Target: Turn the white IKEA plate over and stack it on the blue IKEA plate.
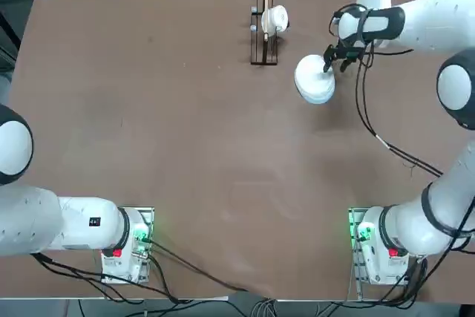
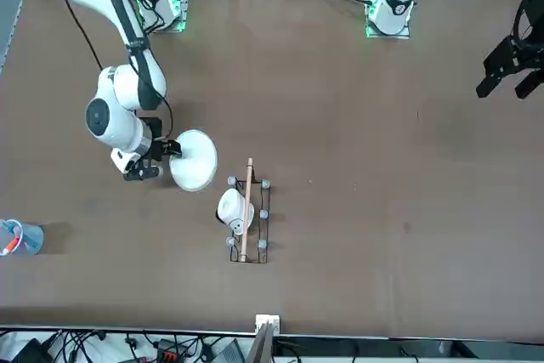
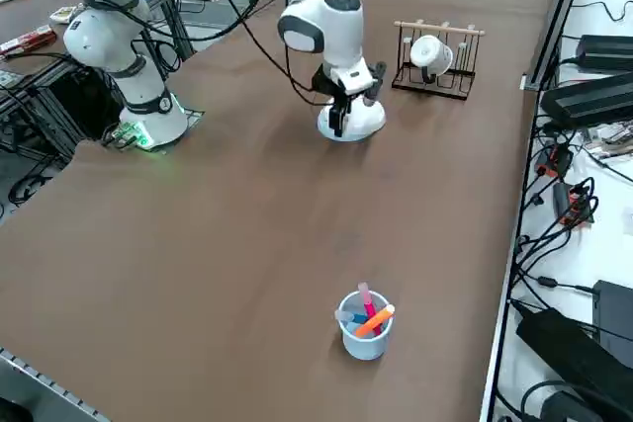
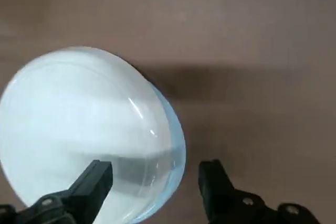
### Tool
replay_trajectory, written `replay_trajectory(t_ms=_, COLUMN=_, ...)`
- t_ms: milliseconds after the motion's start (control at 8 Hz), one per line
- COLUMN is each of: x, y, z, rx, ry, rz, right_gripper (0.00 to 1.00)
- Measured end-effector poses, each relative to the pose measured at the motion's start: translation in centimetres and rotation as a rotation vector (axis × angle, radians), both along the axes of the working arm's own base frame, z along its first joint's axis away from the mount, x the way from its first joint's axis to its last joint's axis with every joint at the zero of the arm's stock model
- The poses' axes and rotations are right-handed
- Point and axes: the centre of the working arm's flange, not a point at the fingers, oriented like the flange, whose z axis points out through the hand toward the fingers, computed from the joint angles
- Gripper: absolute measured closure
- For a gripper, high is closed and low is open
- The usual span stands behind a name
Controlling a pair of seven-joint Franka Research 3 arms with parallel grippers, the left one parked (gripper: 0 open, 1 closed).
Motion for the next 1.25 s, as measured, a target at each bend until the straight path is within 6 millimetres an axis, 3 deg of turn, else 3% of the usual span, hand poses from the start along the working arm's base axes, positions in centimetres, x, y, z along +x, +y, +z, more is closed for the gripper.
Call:
replay_trajectory(t_ms=500, x=0.0, y=-0.4, z=-0.6, rx=-0.006, ry=0.005, rz=-0.007, right_gripper=0.0)
replay_trajectory(t_ms=1250, x=-0.2, y=-2.9, z=-1.2, rx=-0.044, ry=0.014, rz=-0.017, right_gripper=0.0)
